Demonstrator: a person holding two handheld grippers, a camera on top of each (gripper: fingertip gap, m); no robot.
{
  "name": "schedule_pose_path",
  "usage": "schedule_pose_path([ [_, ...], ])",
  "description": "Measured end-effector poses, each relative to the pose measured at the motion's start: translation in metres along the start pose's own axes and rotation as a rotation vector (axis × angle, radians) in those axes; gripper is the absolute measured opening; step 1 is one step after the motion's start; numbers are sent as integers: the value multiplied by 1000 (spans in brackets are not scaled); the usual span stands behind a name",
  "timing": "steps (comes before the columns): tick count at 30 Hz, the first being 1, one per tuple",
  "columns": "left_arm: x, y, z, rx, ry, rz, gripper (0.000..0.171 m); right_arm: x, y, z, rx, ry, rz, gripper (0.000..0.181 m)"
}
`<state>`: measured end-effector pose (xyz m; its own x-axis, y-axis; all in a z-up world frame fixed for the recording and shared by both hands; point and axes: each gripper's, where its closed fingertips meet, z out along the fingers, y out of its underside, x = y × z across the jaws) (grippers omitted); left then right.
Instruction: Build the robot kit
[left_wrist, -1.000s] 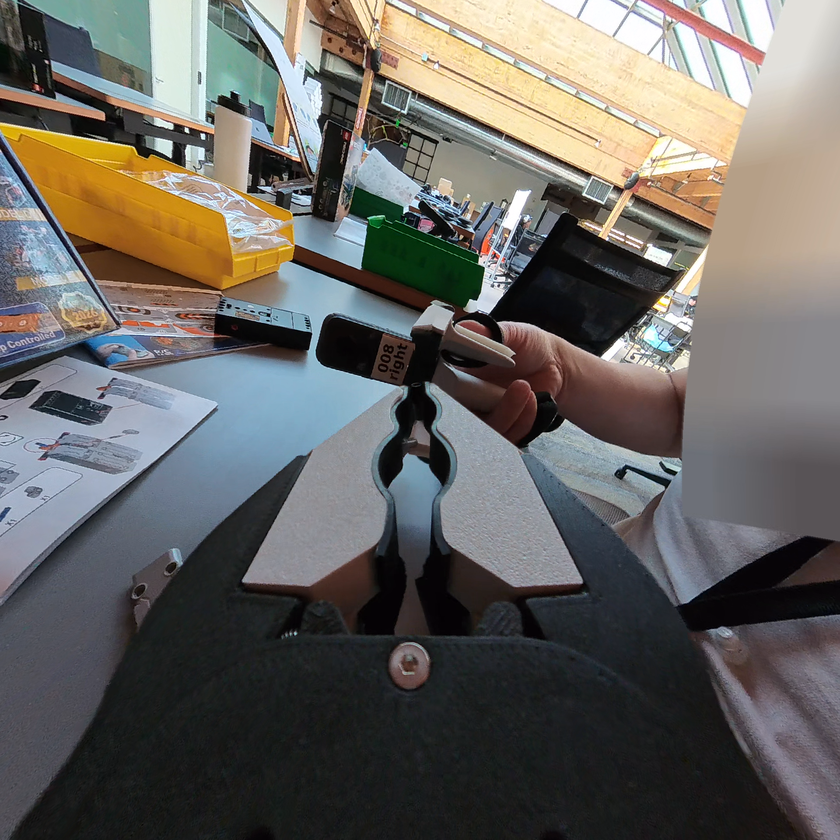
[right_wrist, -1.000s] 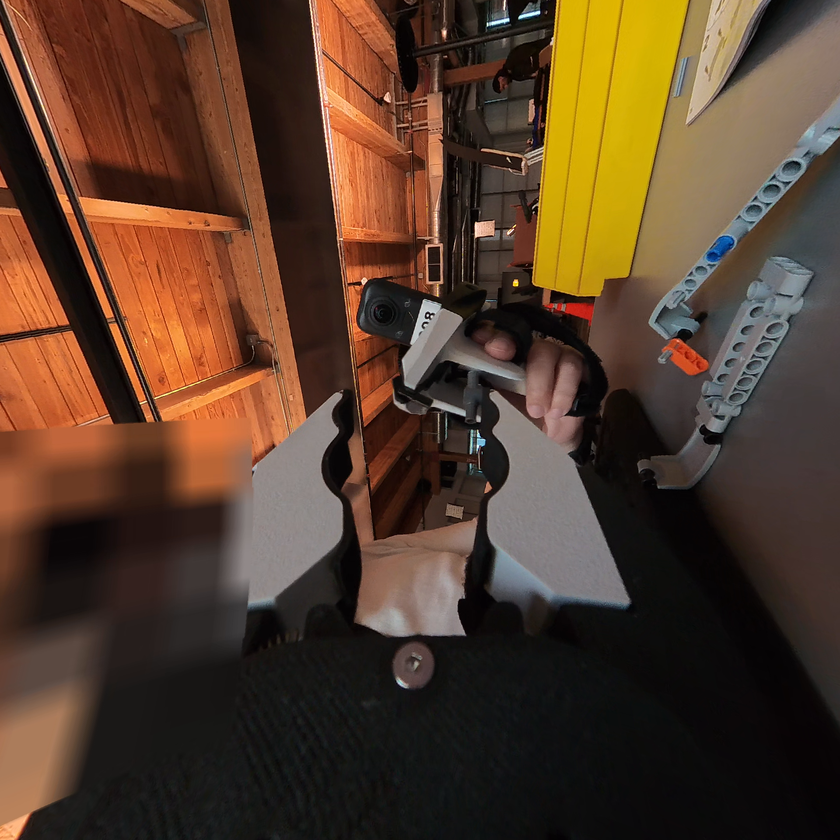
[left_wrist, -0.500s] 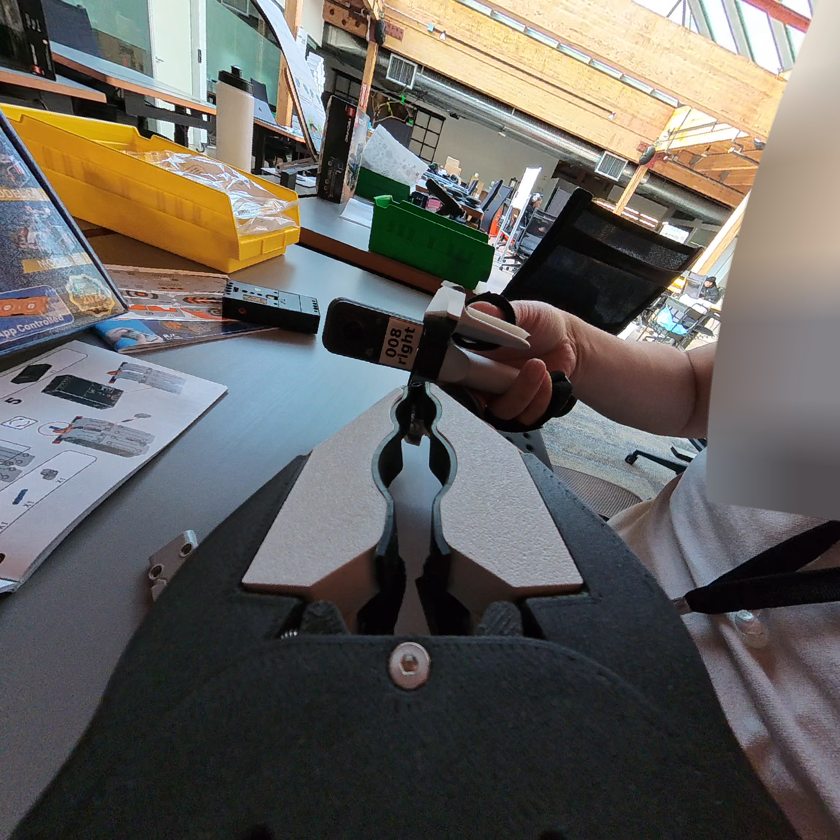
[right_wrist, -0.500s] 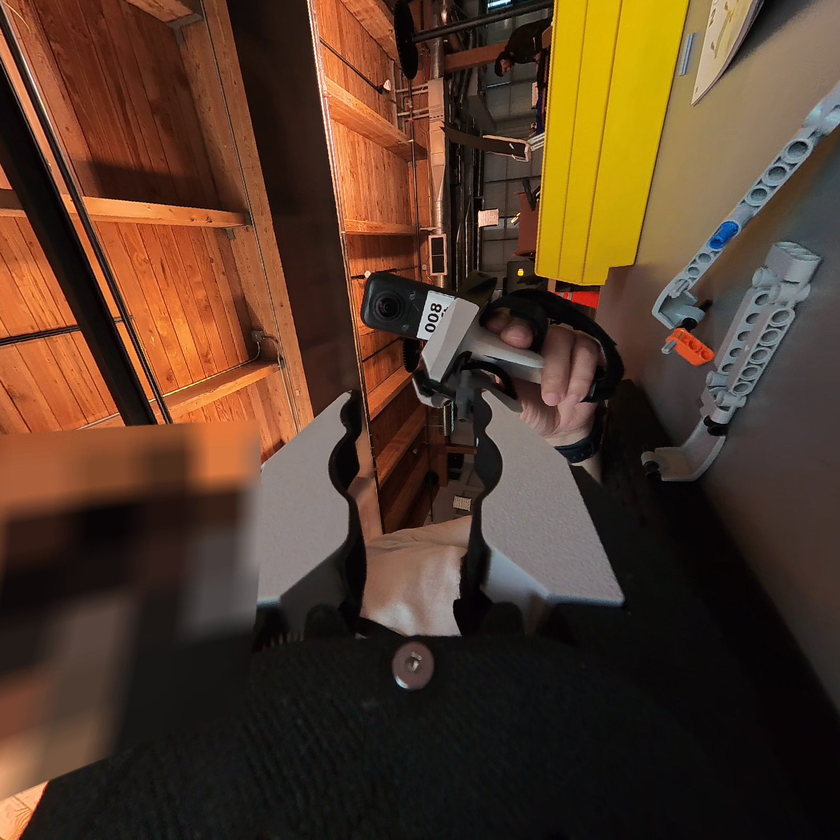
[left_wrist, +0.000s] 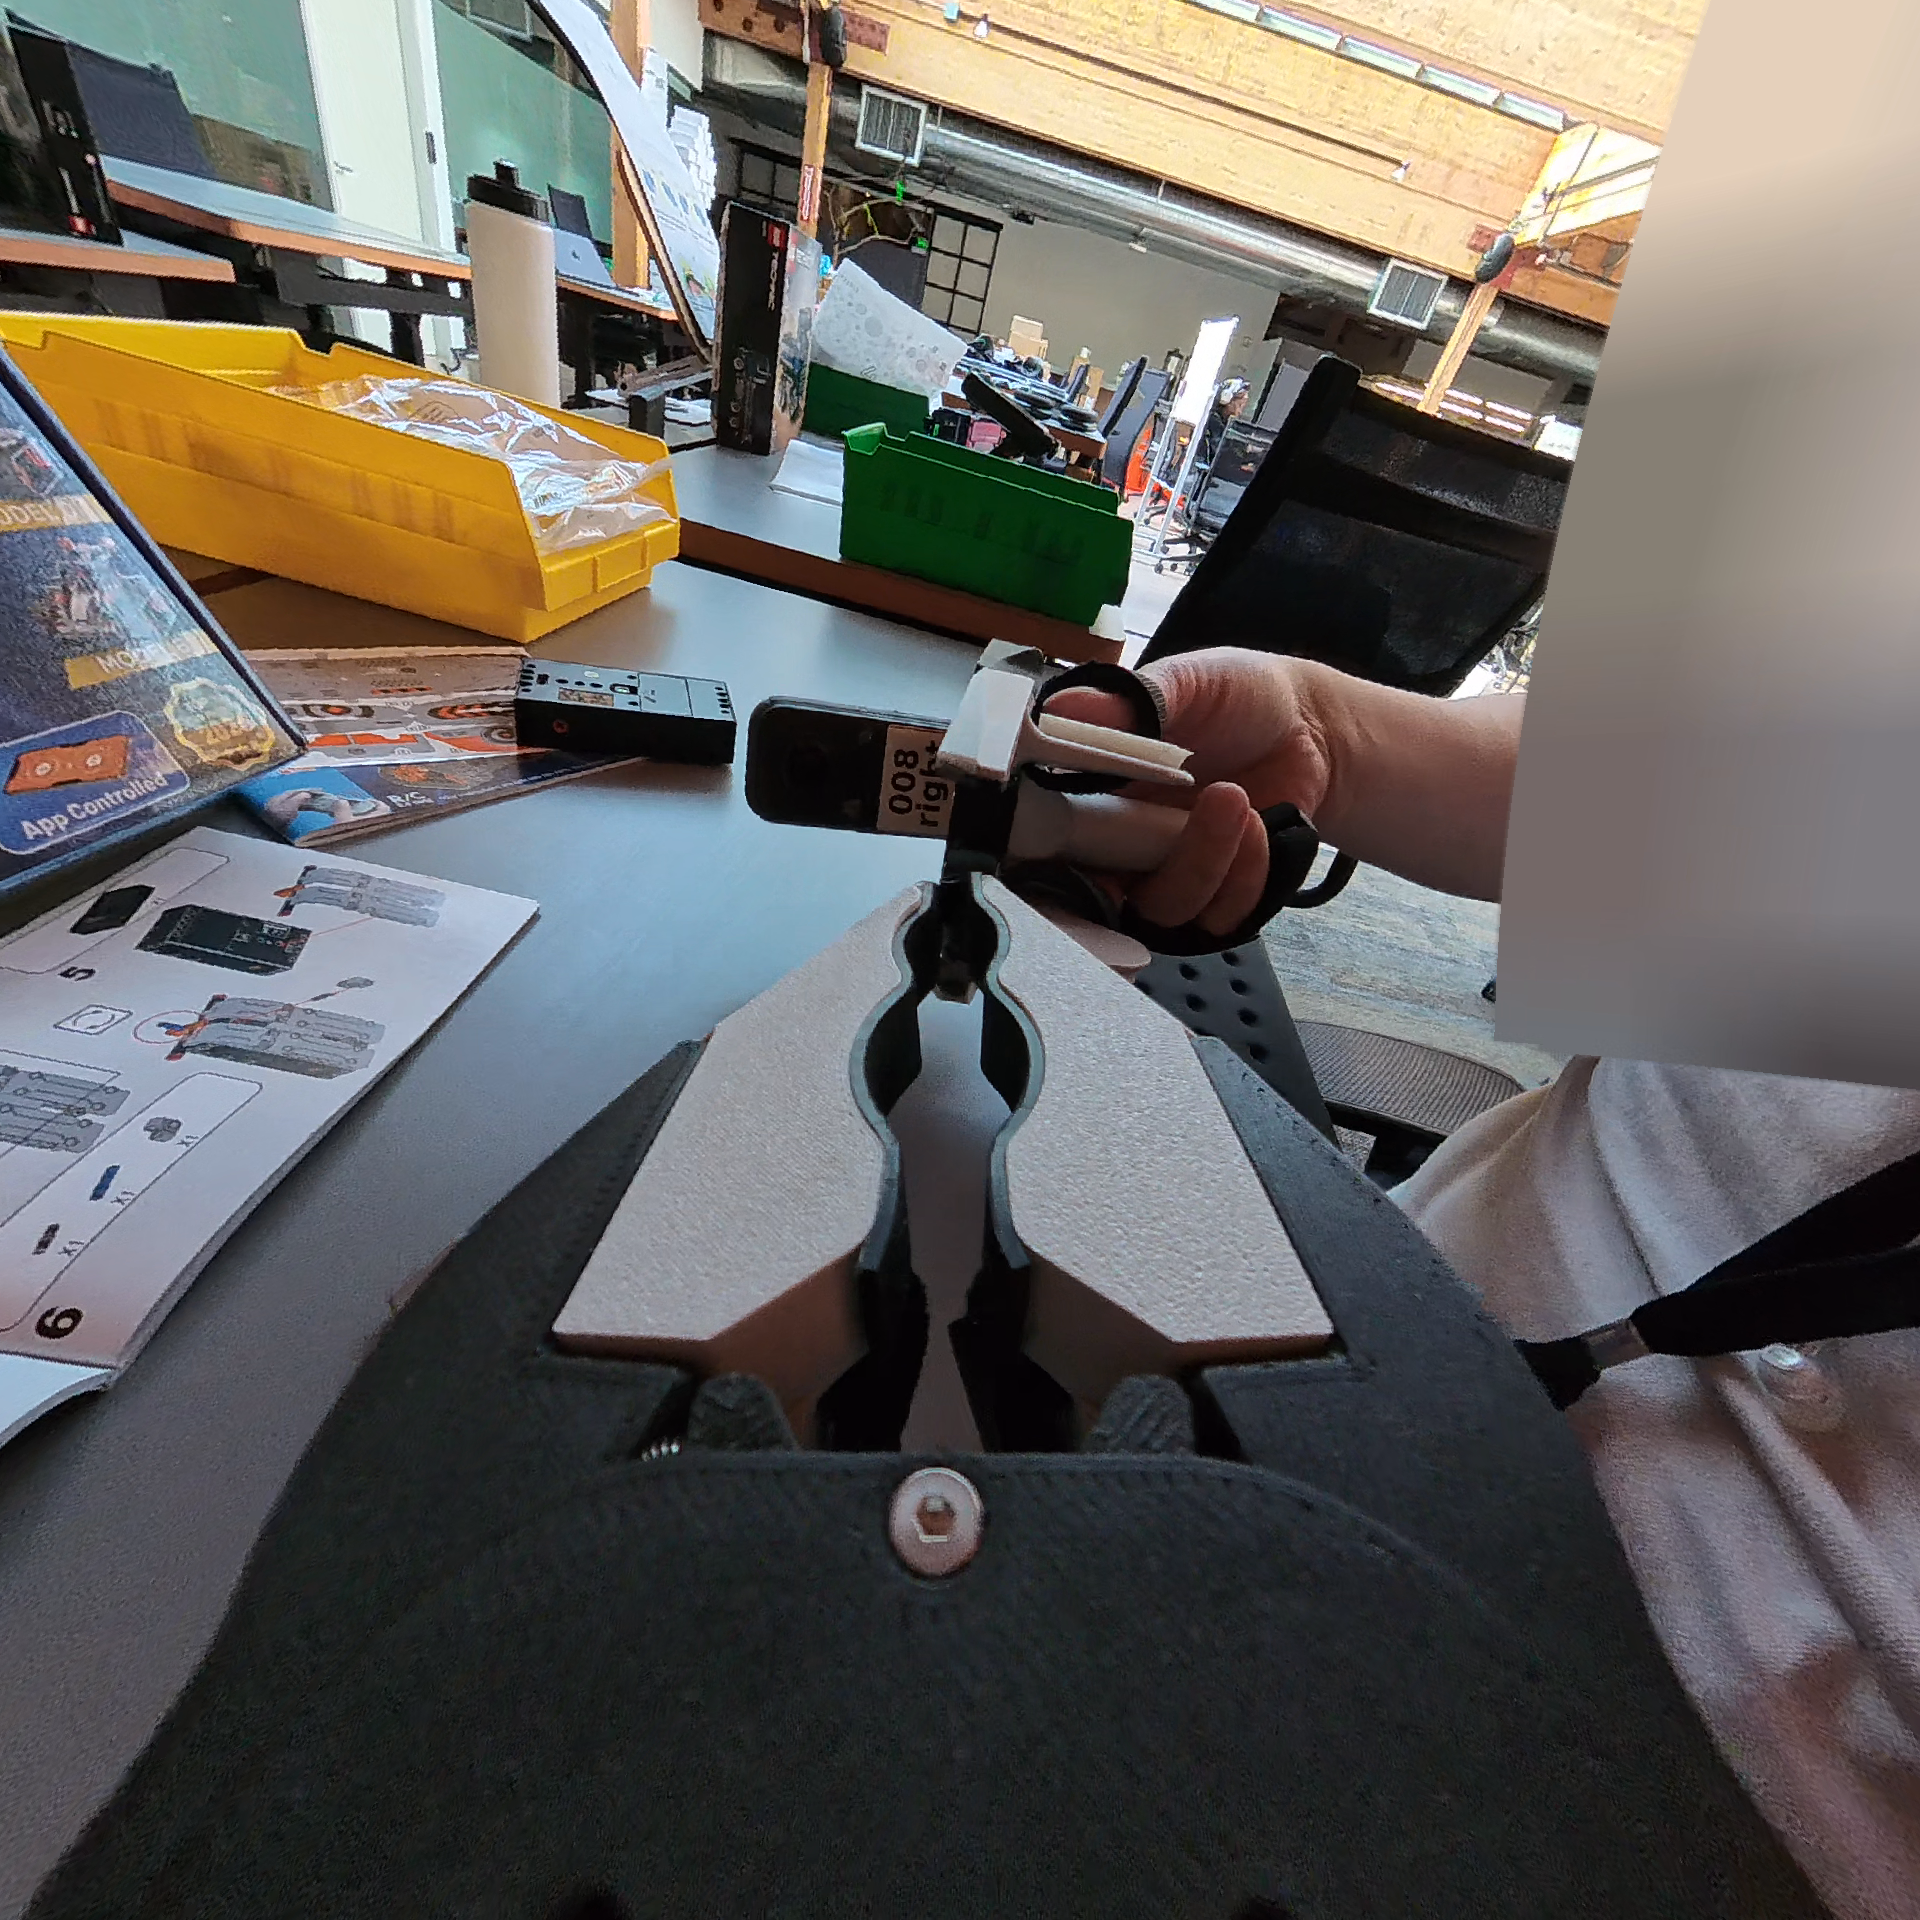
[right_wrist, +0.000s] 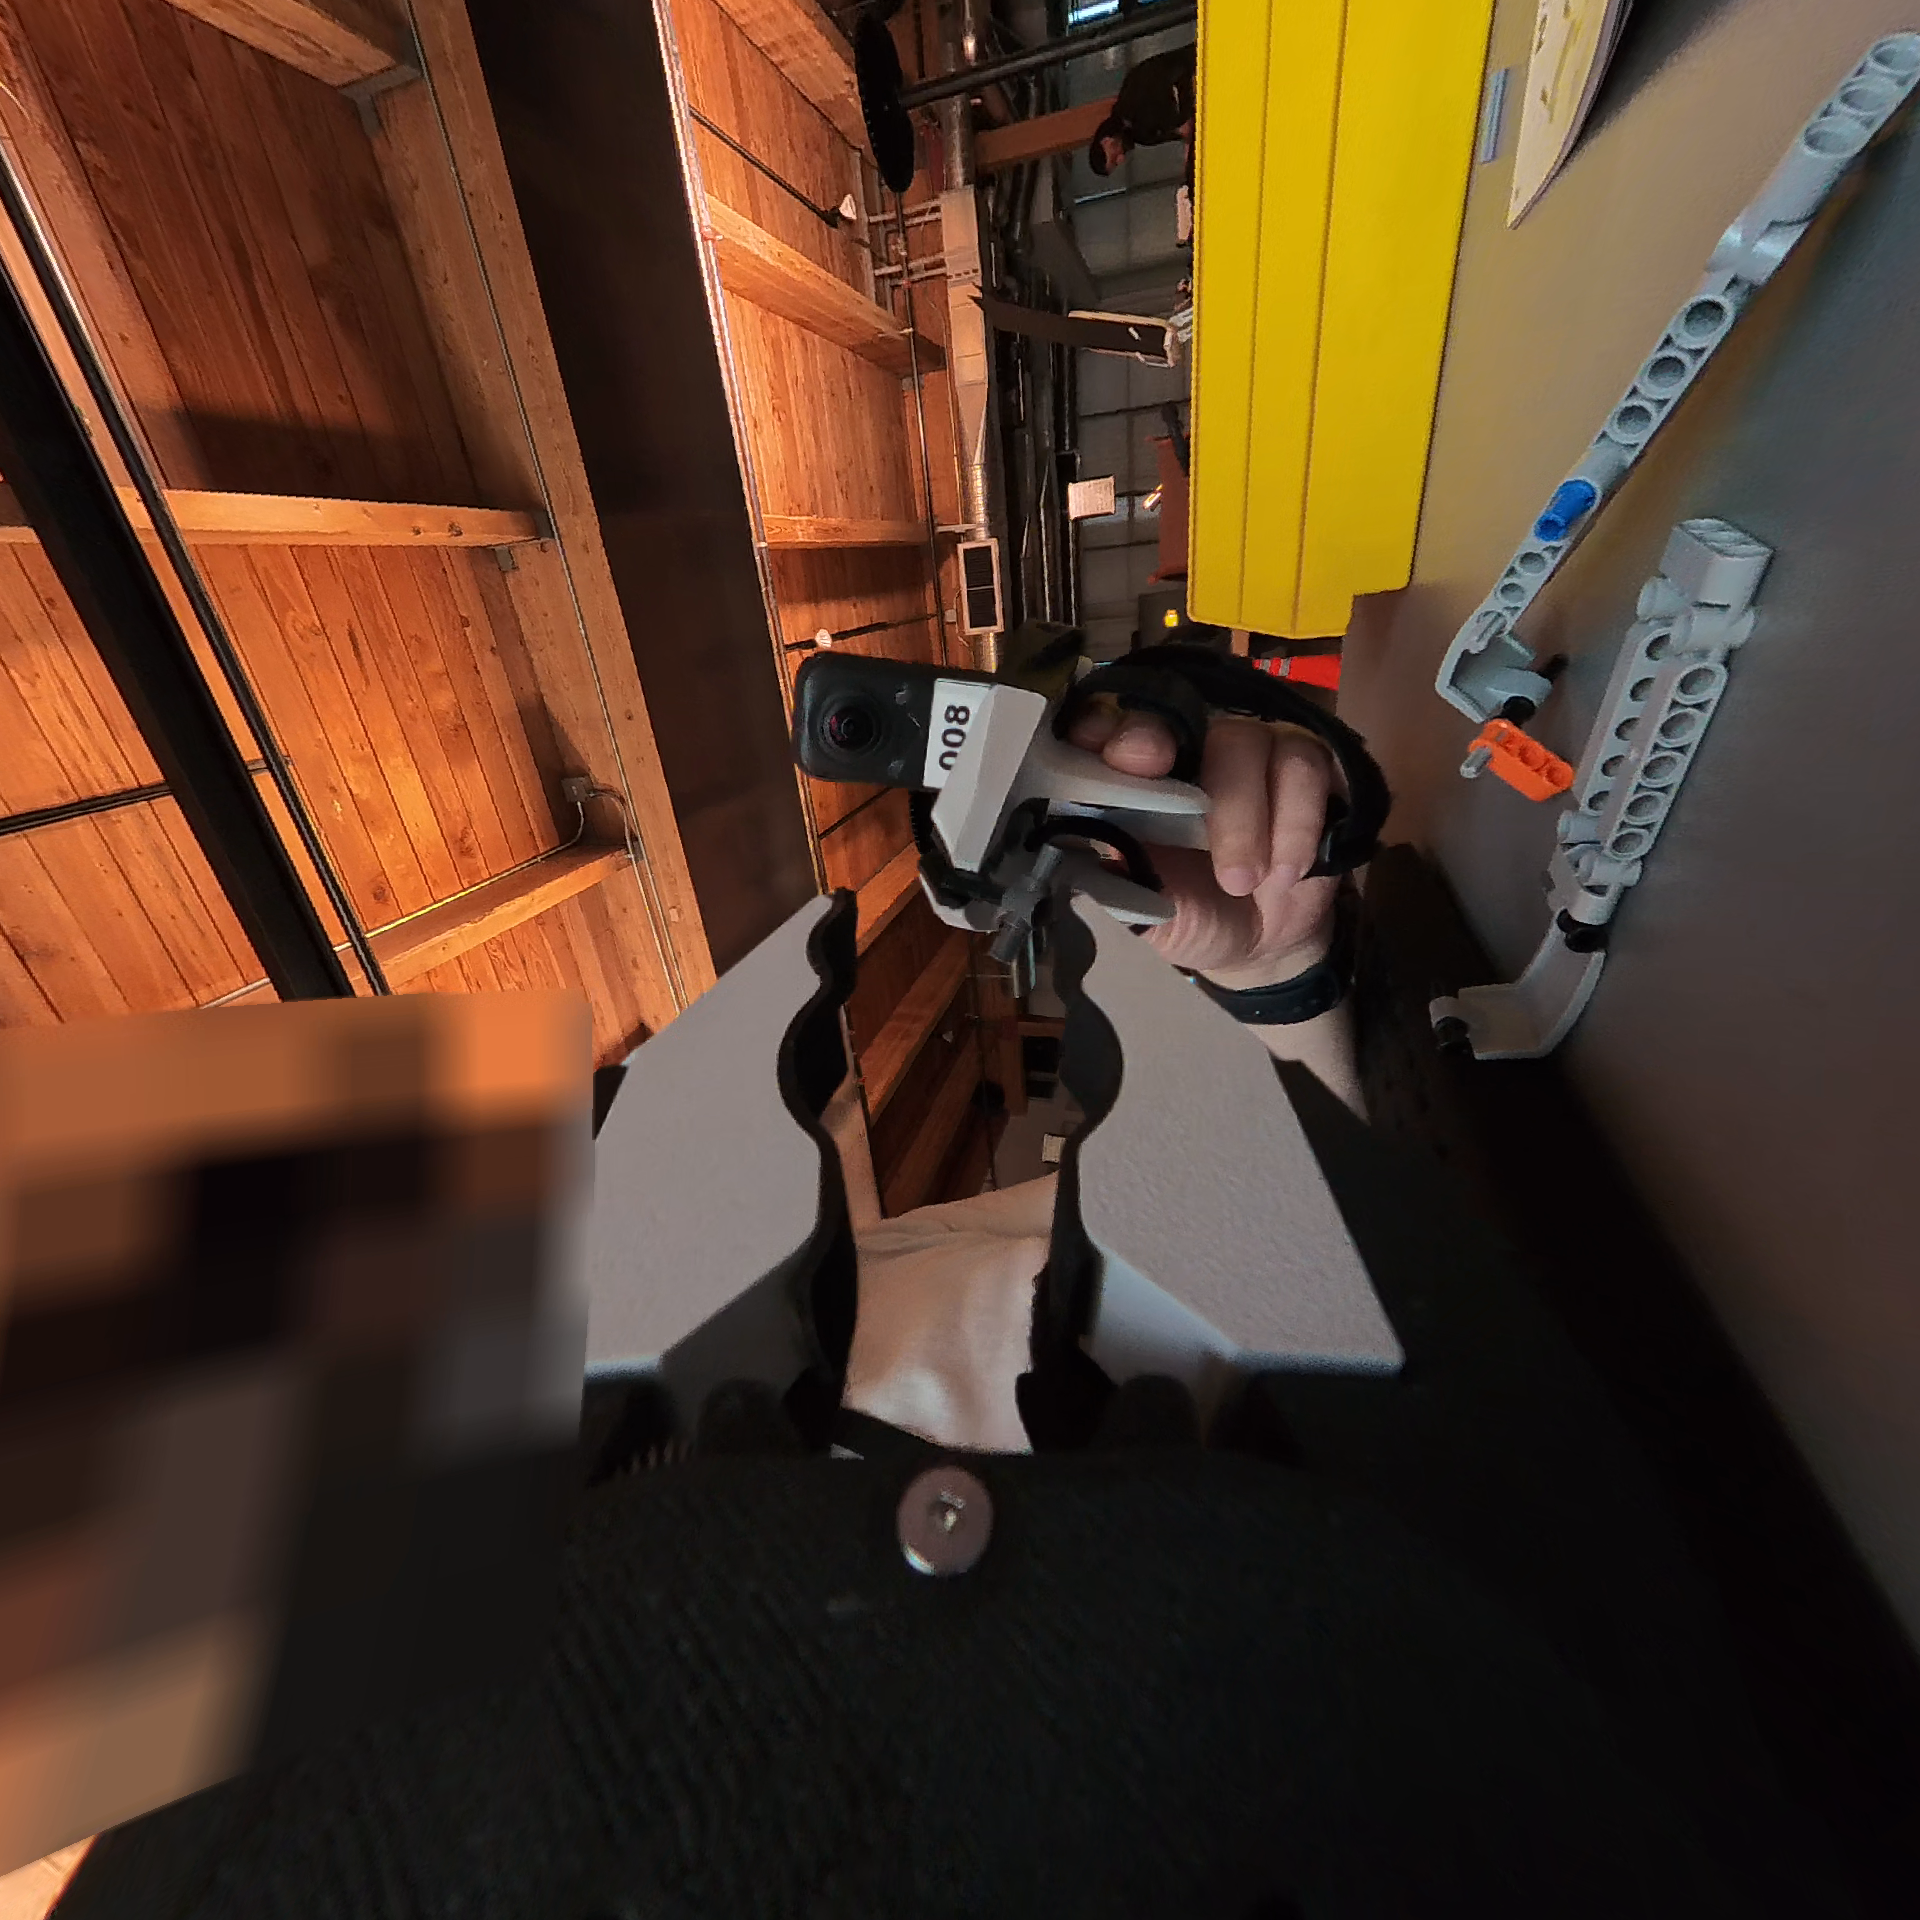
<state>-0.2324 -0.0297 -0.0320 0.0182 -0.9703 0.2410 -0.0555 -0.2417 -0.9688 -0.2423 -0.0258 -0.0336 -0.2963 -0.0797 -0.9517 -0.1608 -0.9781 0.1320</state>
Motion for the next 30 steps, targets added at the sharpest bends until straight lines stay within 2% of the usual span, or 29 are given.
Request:
schedule_pose_path([
  [10,4,-2,7,11,23,-6,1,-3,1,-2,6,-39,15,35],
  [30,5,-7,7,-21,-9,154,1,-4,-1,0,10,-67,64,27],
])
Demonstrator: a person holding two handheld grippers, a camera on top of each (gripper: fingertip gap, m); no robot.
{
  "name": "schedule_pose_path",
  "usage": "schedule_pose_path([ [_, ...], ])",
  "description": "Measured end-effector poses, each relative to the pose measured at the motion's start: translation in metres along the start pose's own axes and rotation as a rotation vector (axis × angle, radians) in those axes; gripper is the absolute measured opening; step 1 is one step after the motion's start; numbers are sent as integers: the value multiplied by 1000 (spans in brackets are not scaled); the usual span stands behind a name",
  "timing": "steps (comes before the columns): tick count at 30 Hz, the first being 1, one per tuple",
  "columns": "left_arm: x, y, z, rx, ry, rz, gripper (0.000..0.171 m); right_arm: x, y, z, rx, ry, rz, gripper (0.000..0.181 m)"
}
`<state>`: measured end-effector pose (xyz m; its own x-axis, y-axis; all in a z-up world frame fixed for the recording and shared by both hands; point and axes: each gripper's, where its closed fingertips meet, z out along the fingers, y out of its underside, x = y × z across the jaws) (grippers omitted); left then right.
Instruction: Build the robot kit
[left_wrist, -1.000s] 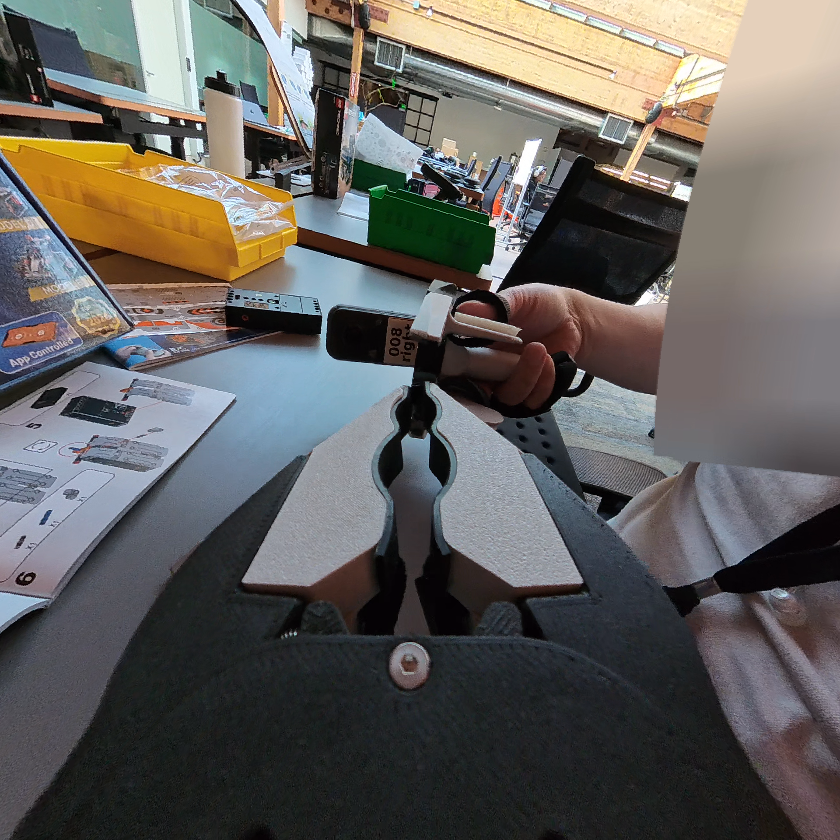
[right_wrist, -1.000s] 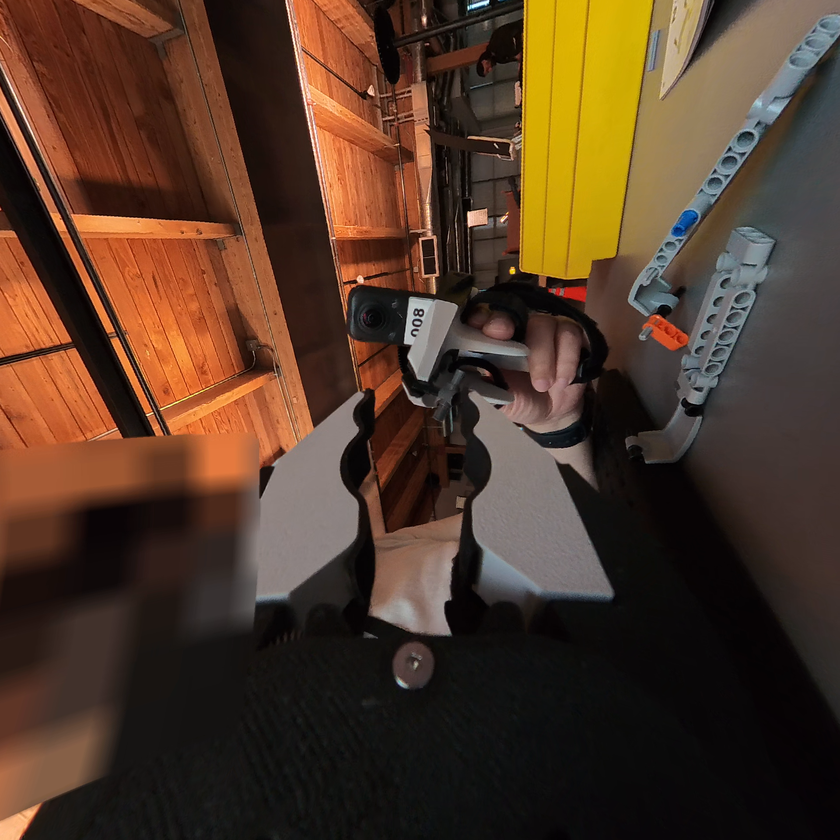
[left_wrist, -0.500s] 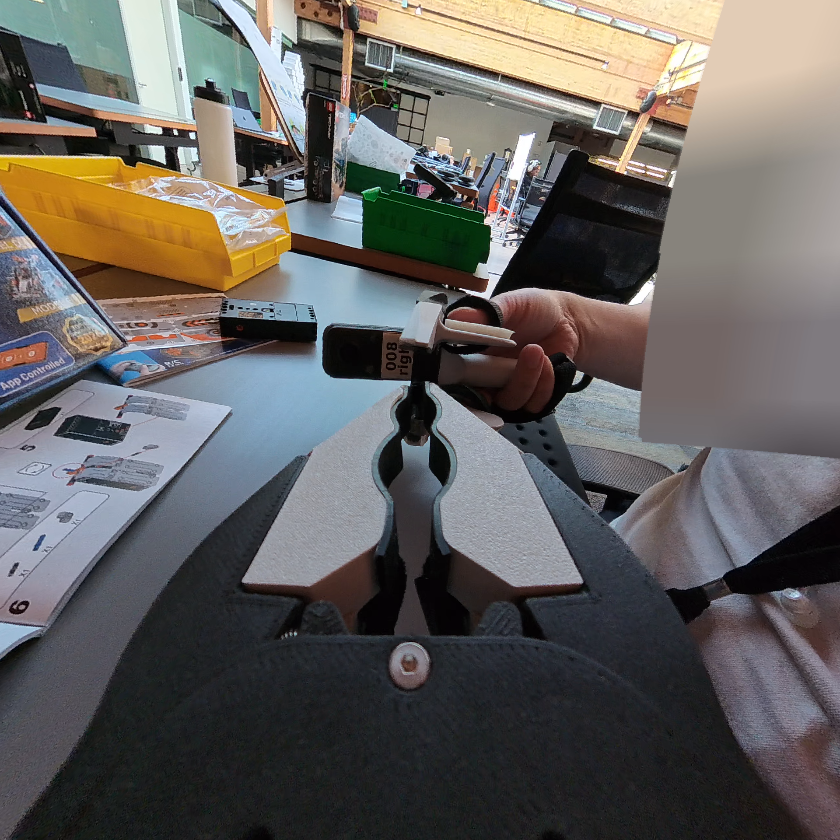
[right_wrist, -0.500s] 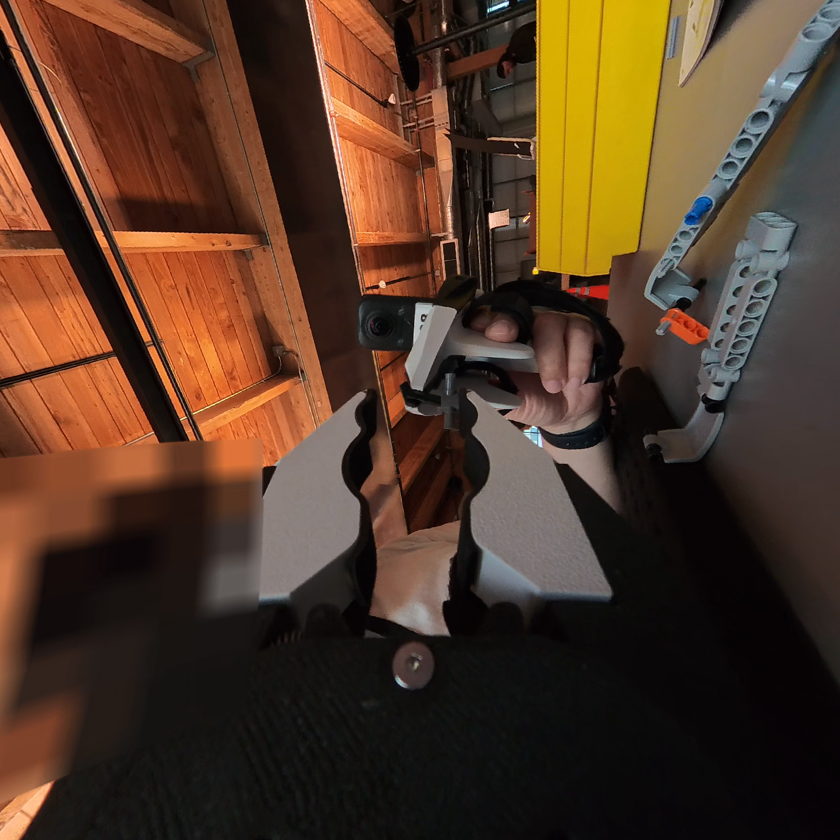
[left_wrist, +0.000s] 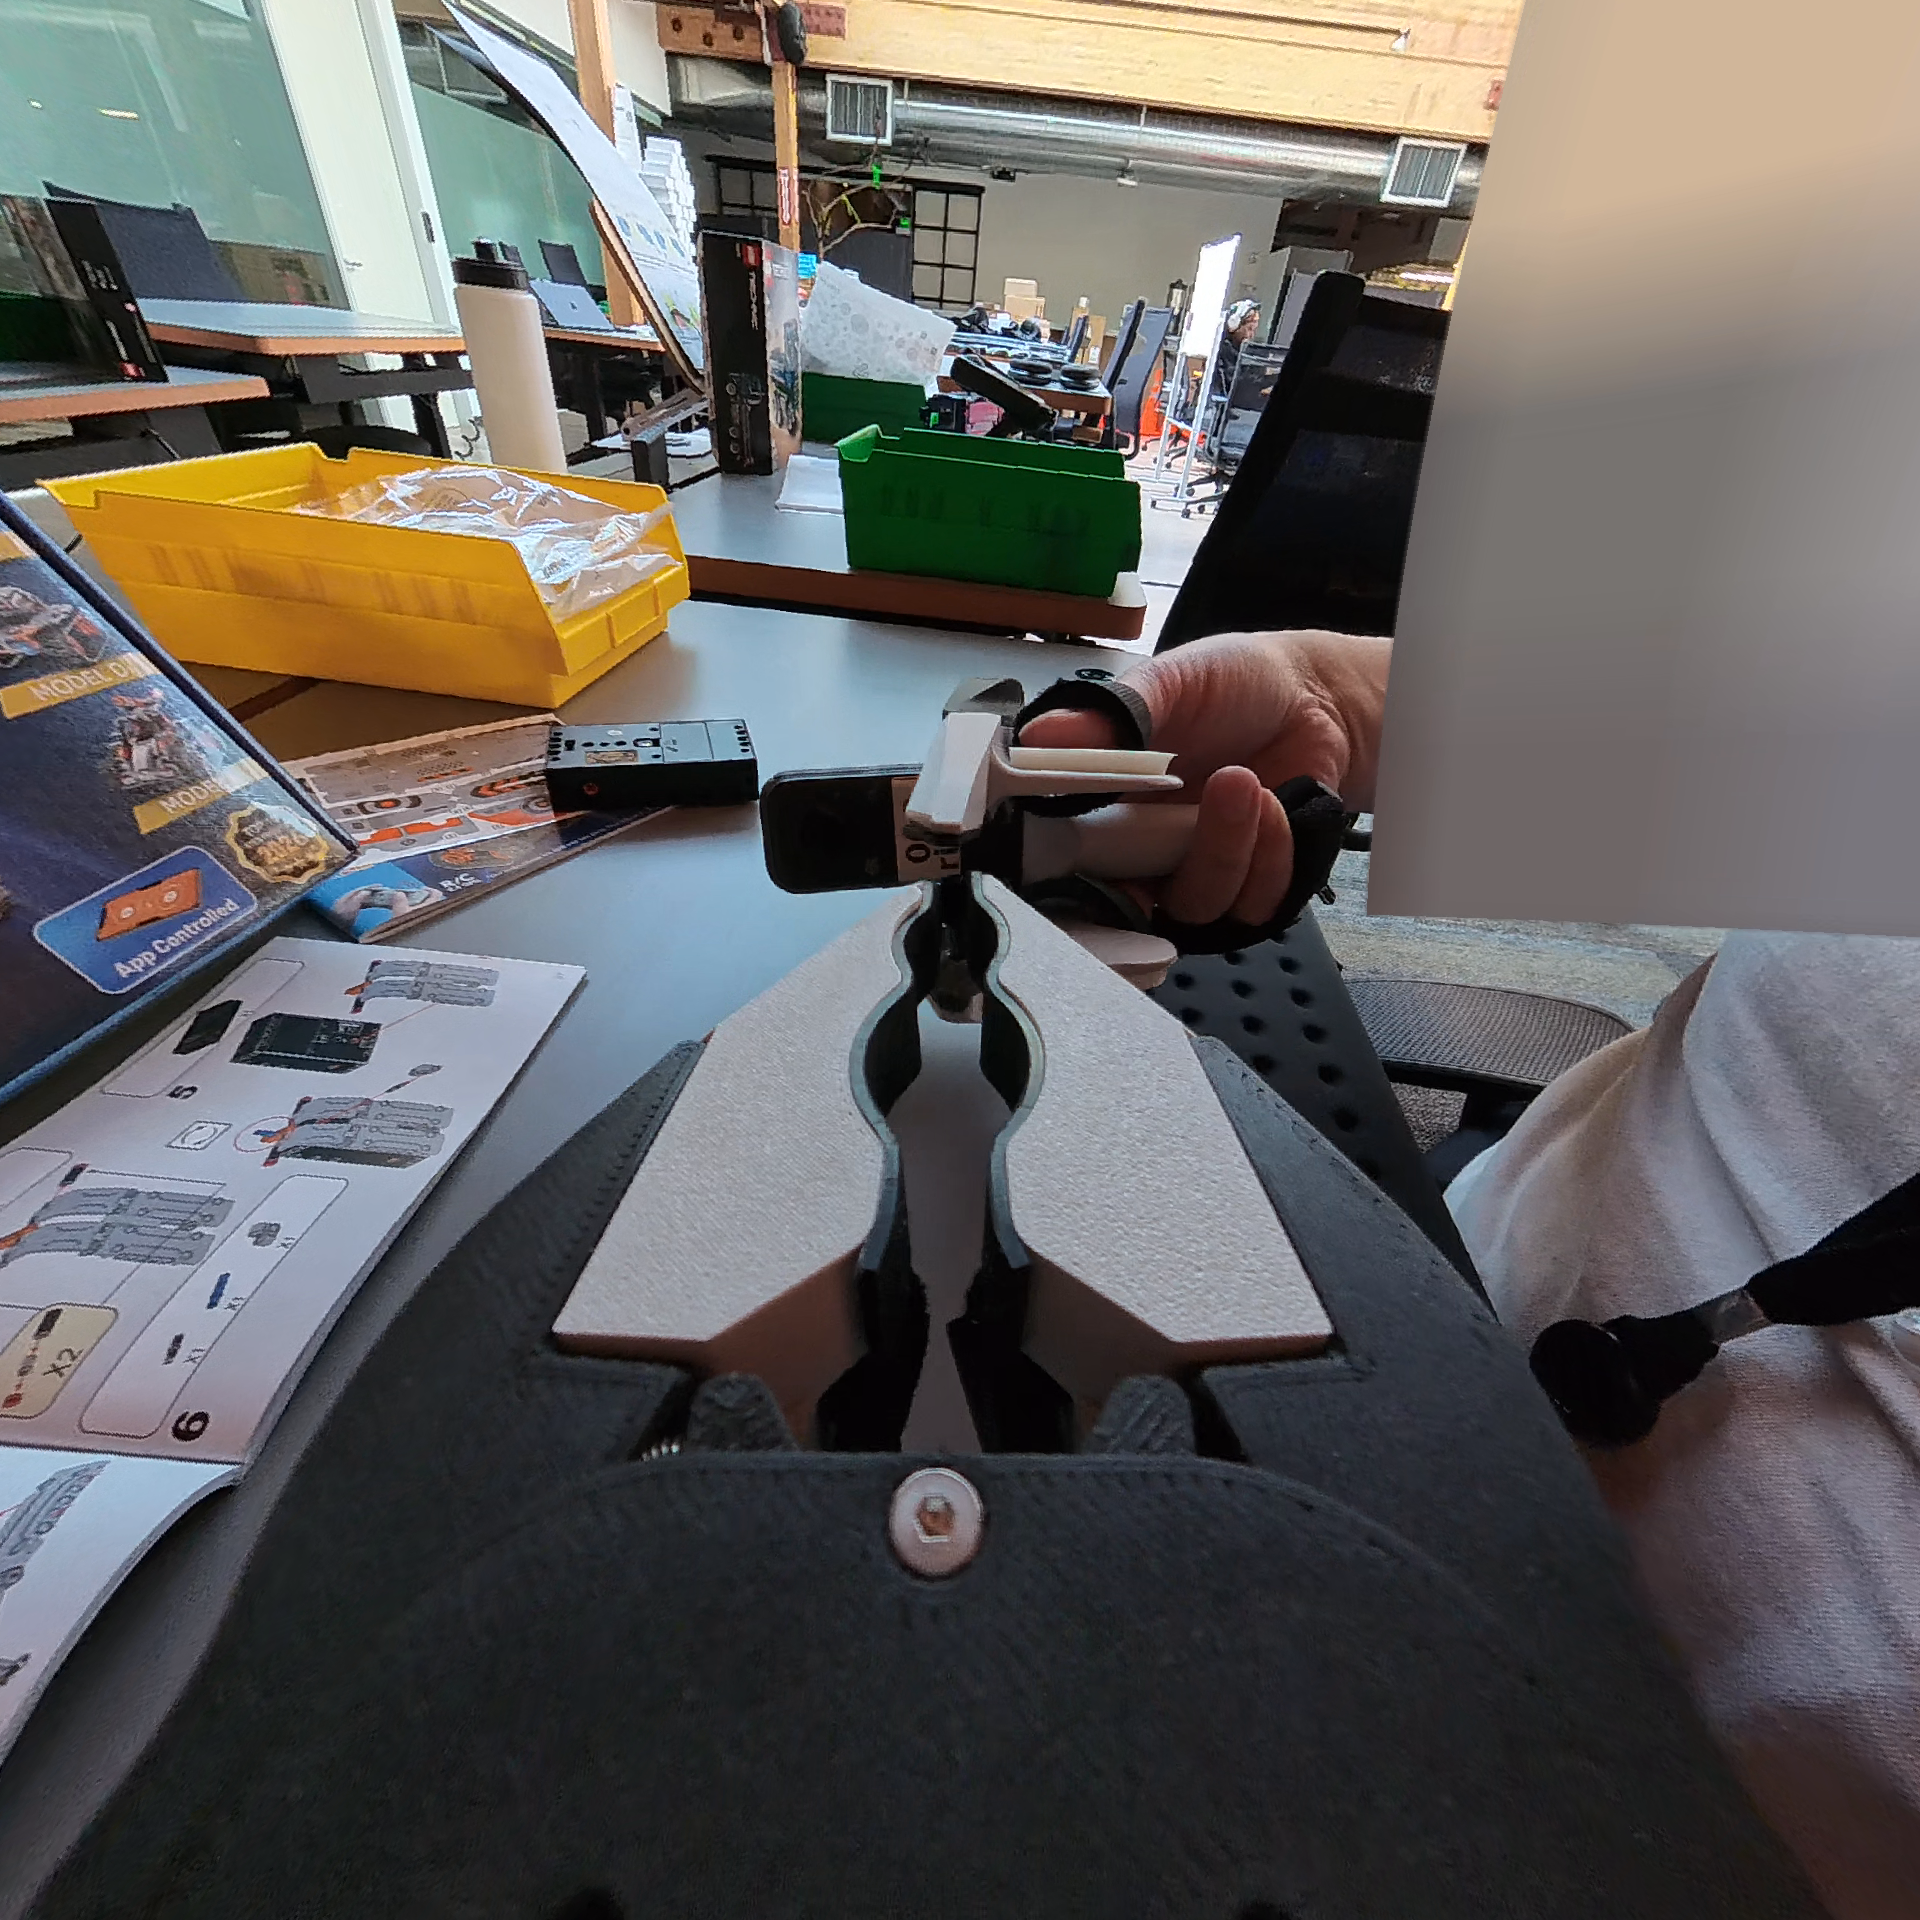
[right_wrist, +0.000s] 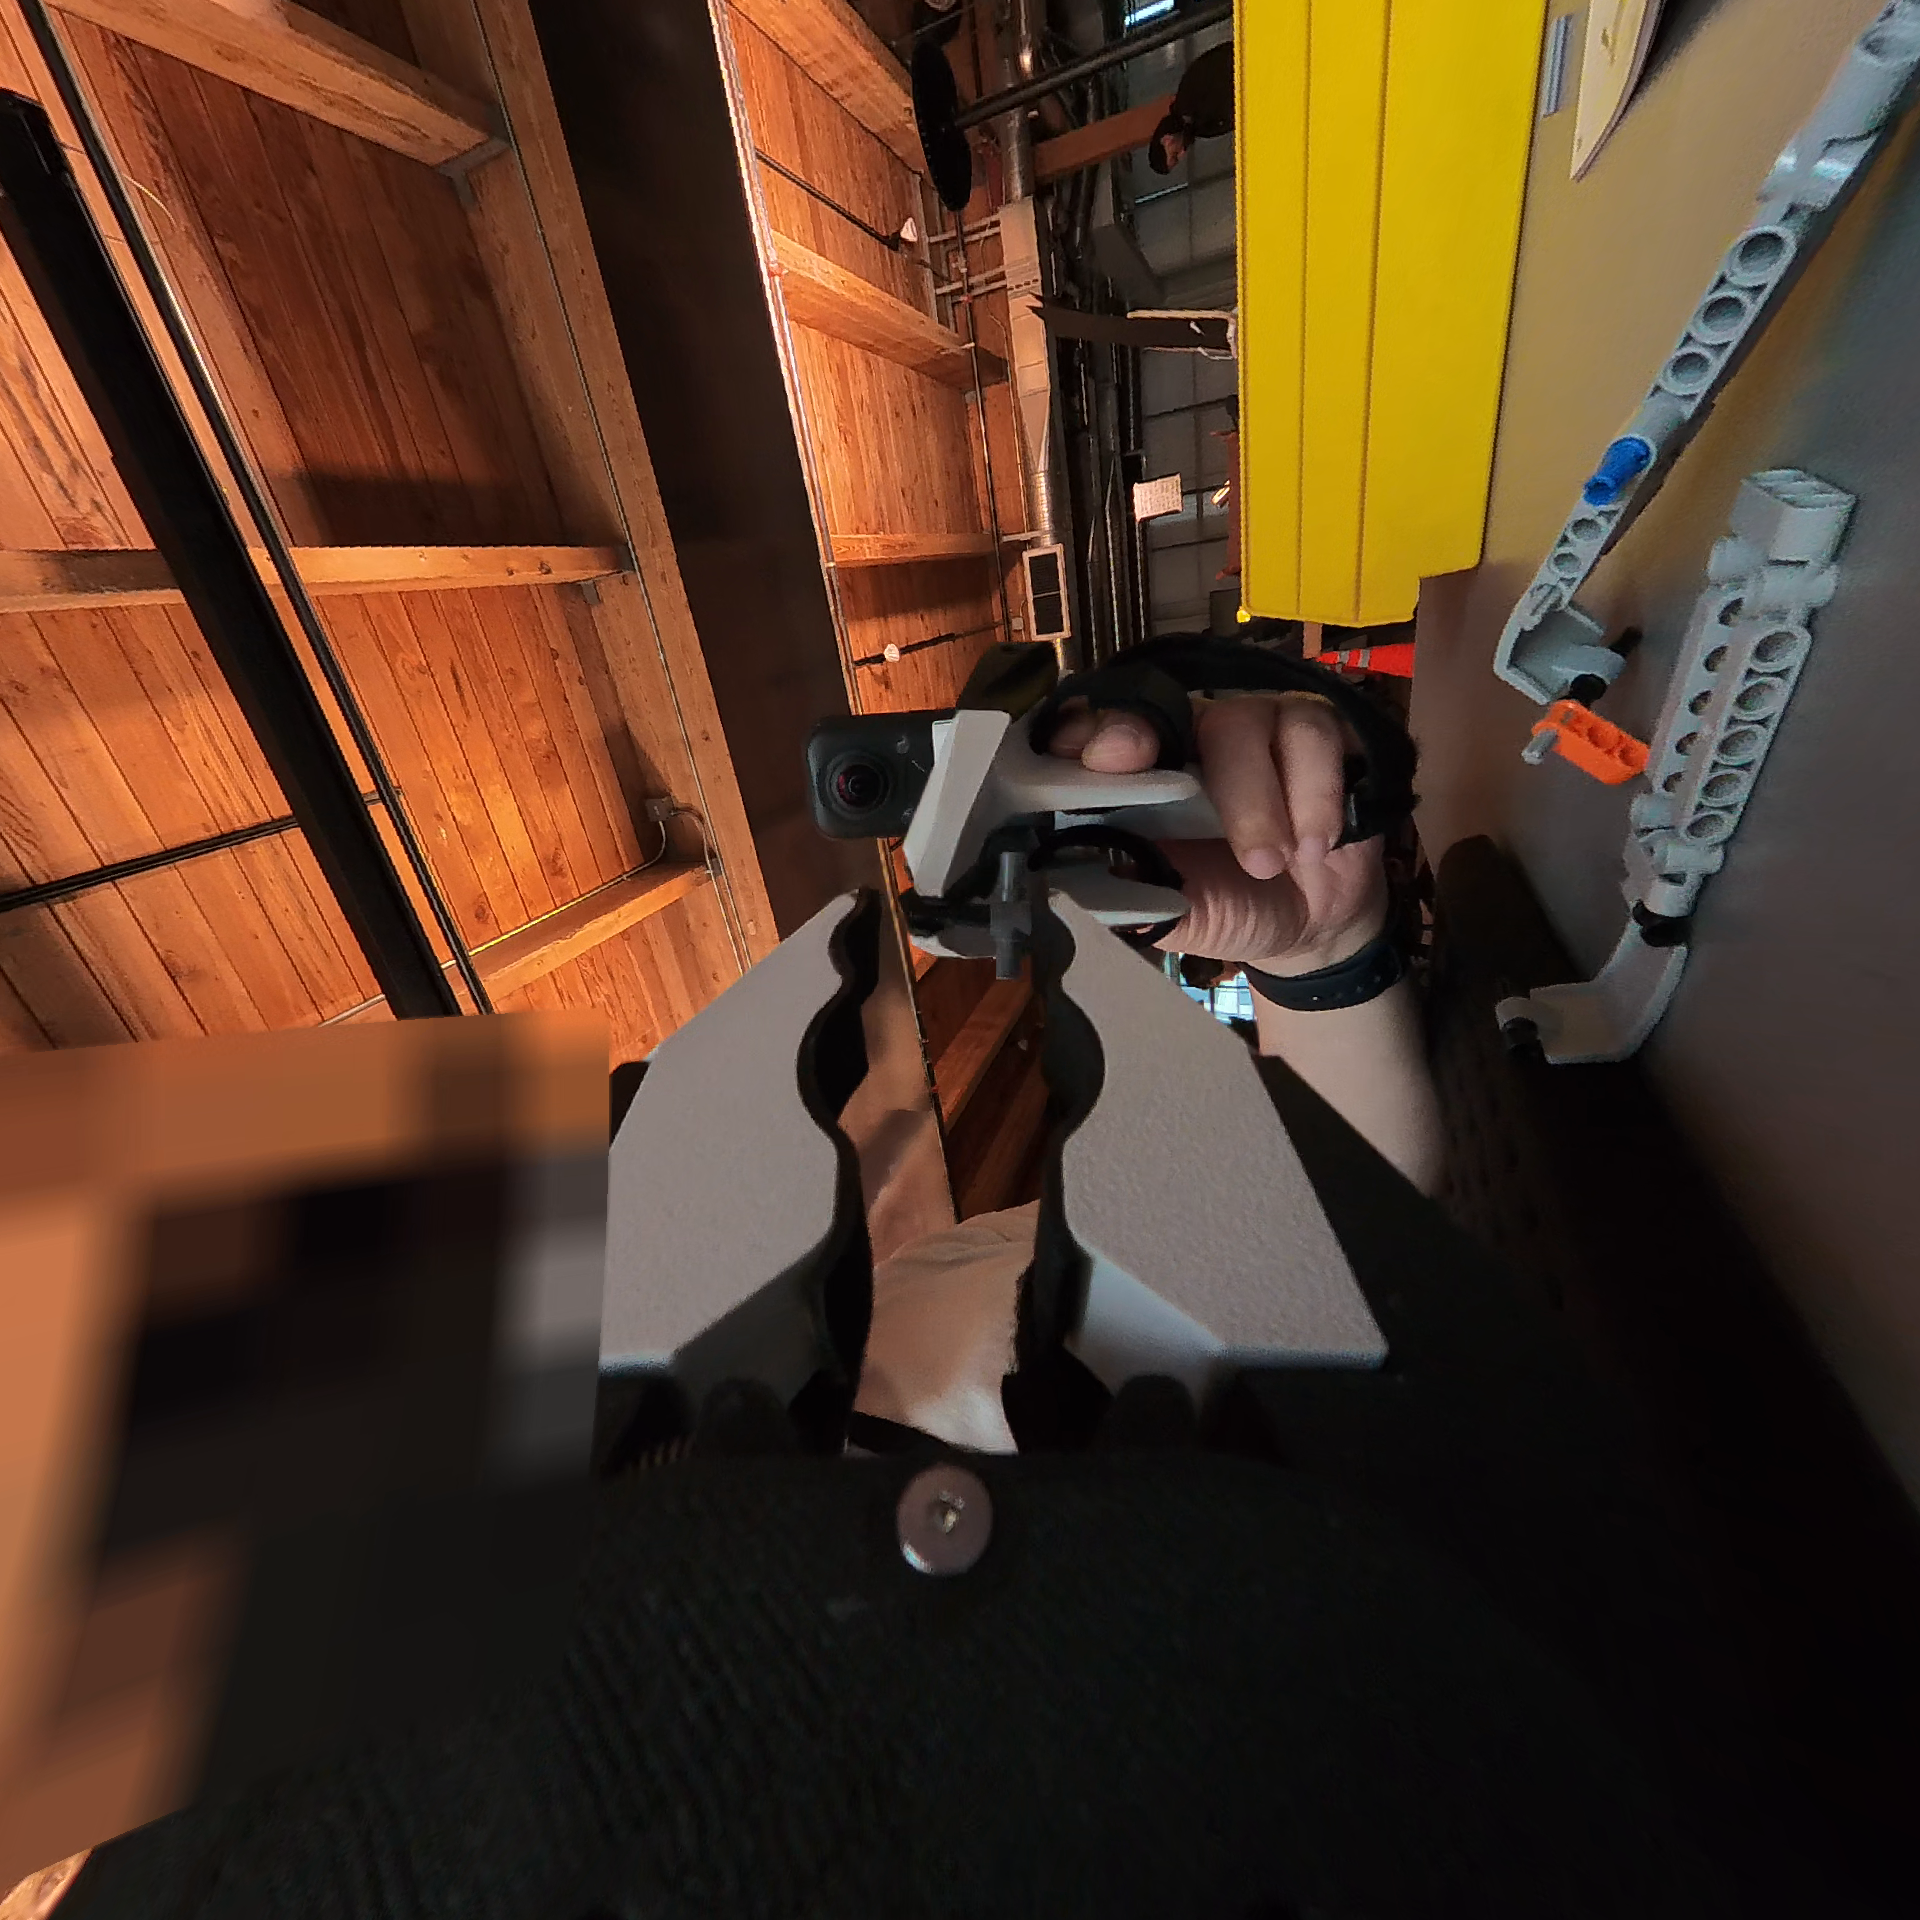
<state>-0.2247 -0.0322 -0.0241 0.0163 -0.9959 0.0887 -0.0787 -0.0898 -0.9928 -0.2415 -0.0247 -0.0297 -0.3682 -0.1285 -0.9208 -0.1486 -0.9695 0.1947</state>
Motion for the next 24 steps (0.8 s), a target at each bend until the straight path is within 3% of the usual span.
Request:
schedule_pose_path([
  [24,-1,1,-4,14,8,-37,1,-1,8,10,-64,-13,-28,20],
])
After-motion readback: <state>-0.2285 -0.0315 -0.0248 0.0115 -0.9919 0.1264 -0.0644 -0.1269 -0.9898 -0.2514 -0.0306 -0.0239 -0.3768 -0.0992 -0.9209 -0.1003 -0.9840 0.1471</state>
